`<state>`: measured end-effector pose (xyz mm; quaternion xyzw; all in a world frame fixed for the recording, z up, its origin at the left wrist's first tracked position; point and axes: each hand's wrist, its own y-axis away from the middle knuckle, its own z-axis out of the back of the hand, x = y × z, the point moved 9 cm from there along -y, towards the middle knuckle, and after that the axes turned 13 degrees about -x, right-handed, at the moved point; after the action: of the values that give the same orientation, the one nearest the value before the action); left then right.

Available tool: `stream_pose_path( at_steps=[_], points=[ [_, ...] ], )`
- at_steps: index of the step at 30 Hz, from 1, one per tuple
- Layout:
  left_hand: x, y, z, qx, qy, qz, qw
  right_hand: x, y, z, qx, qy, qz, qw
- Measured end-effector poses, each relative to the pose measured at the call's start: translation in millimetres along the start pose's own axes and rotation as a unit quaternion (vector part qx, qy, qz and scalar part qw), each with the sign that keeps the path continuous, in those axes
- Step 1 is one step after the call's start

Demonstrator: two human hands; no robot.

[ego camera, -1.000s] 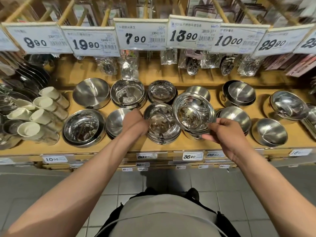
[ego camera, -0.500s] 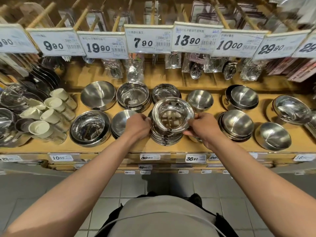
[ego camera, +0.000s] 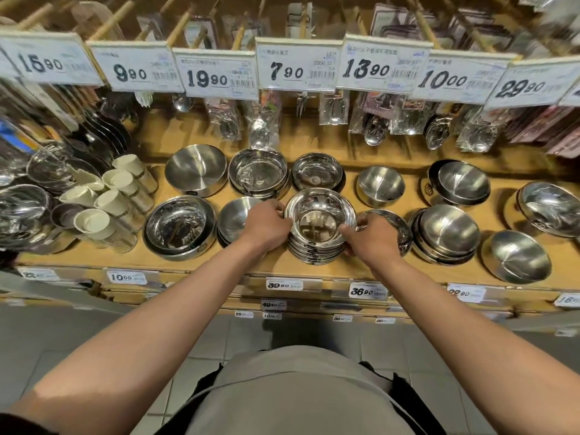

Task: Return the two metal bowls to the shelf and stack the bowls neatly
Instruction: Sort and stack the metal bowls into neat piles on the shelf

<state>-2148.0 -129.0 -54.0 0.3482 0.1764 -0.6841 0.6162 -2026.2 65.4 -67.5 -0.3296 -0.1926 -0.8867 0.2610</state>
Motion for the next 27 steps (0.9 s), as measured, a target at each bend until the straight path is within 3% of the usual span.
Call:
stream_pose_path(
  at_steps=[12, 18, 23, 27],
  points=[
    [4, -4, -5, 0.013, 0.036, 0.026, 0.999, 1, -6, 2, -0.010, -0.058, -0.012, 0.998],
    [4, -4, -5, 0.016, 0.029, 0.021, 0.999, 6, -5, 9, -0.061, 0.034, 0.056, 0.996],
    [2, -4, -4, 0.007, 0.020, 0.015, 1.000, 1, -1, -4, 0.015, 0.012, 0.026, 0.999],
    [1, -3, -5, 0.005, 0.044, 0.033, 0.998, 2, 0, -7, 0.024, 0.006, 0.007, 1.000]
  ],
)
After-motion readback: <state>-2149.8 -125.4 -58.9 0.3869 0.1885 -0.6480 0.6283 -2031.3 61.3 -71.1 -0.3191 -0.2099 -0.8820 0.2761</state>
